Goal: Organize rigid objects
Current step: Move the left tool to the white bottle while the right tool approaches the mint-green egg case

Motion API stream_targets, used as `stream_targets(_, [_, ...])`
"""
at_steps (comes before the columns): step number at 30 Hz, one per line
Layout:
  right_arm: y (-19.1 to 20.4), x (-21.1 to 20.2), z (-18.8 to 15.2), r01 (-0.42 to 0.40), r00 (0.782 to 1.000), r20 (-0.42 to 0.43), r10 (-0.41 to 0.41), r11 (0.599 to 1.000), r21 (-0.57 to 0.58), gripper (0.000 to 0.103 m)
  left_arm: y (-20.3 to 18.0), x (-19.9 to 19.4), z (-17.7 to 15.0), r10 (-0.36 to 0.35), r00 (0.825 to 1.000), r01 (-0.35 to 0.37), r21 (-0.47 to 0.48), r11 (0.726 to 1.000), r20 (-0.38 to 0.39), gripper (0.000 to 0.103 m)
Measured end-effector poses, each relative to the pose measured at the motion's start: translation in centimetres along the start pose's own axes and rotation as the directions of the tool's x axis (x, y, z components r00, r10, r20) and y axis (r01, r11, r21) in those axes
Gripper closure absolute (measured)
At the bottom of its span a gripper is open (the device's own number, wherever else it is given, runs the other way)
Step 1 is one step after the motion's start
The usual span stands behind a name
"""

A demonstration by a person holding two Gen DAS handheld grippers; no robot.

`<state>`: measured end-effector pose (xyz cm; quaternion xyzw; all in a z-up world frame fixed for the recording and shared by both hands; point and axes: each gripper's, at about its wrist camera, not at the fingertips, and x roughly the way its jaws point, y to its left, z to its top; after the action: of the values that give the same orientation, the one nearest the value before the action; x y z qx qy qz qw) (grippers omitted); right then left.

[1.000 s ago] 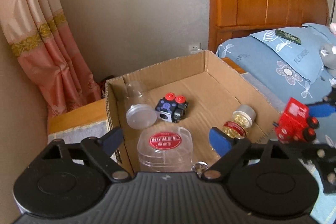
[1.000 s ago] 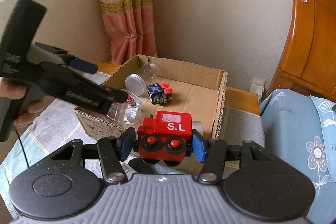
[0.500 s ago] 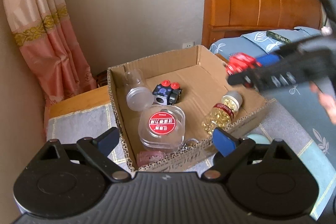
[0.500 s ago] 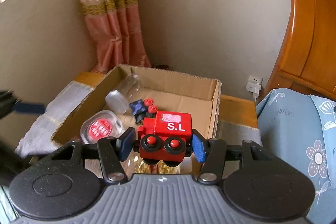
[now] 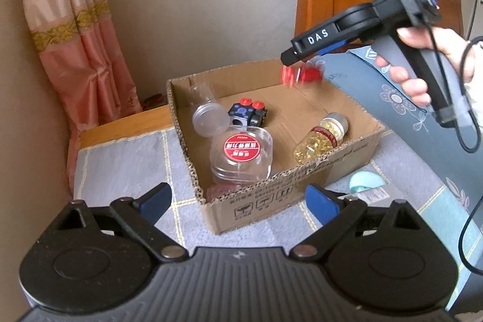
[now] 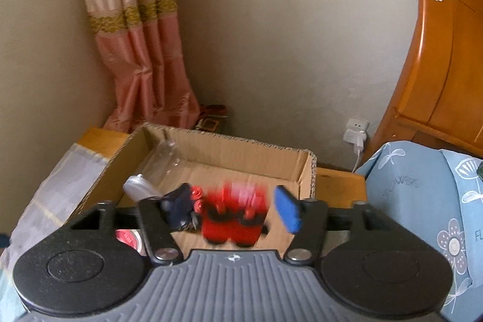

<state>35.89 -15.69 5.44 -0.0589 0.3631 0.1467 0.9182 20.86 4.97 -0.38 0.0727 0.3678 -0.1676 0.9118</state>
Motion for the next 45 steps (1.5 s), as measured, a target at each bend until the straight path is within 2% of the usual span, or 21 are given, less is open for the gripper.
stream_targets(2, [-0.3, 0.1, 0.1, -0.002, 1.0, 0.013, 0.002, 1.0, 0.017, 0.0, 0.2, -0.1, -0.2, 0.001, 1.0, -0.001, -0.007, 1.0, -0.001, 0.008])
stream_targets(5, [-0.4, -0.2, -0.2, -0.031, 0.999, 0.012, 0.031, 0.999, 0.024, 0.0, 0.4, -0.3, -0.5, 0.001, 1.0, -0.001, -0.017, 1.0, -0.002, 0.008])
stream_targets(12, [-0.2, -2.1, -1.6, -0.011, 1.0, 0.007, 0.011, 1.0, 0.0, 0.0, 0.1, -0.8, -1.3, -0.014, 1.0, 0.013, -0.042, 0.999, -0.005, 0.008])
stream_targets(20, [-1.0, -4.6, -4.2, 0.008, 1.0, 0.017, -0.008, 1.0, 0.023, 0.0, -0.6, -2.1, -2.4, -0.01, 1.0, 0.01, -0.05, 0.999, -0.004, 0.008])
stream_targets(24, [-1.4, -6.0, -6.4, 0.004, 1.0, 0.012, -0.005, 0.999, 0.033, 0.0, -0.9, -2.5, -3.2, -0.003, 1.0, 0.002, -0.067, 0.998, -0.003, 0.008])
stream_targets(30, [-2.0, -8.1, -11.8, 0.018, 1.0, -0.009, -0.018, 0.998, 0.06, 0.0, -2.0, -2.4, -5.2, 0.07, 0.998, -0.069, -0.061, 0.996, 0.004, 0.007])
stream_targets(34, [-2.3, -9.0, -15.3, -0.017, 0.998, -0.054, 0.023, 0.994, 0.107, 0.0, -2.6, -2.2, -6.4, 0.072, 0.997, -0.073, -0.08, 0.994, -0.012, 0.007])
stream_targets(38, [-2.4, -10.0, -18.0, -0.057, 0.996, -0.066, 0.067, 0.987, 0.15, 0.0, -3.2, -2.1, -7.3, 0.061, 0.998, -0.062, -0.123, 0.991, -0.016, 0.007])
stream_targets(41, [-2.0, -10.4, -19.6, -0.031, 0.997, -0.069, 0.042, 0.989, 0.147, 0.0, -3.6, -2.3, -7.8, 0.071, 0.997, -0.072, -0.148, 0.986, -0.012, 0.007])
stream_targets(45, [-1.8, -10.7, -21.0, 0.045, 0.997, -0.066, -0.036, 0.99, 0.133, 0.0, -3.6, -2.1, -8.3, 0.051, 0.998, -0.054, -0.187, 0.981, -0.022, 0.007])
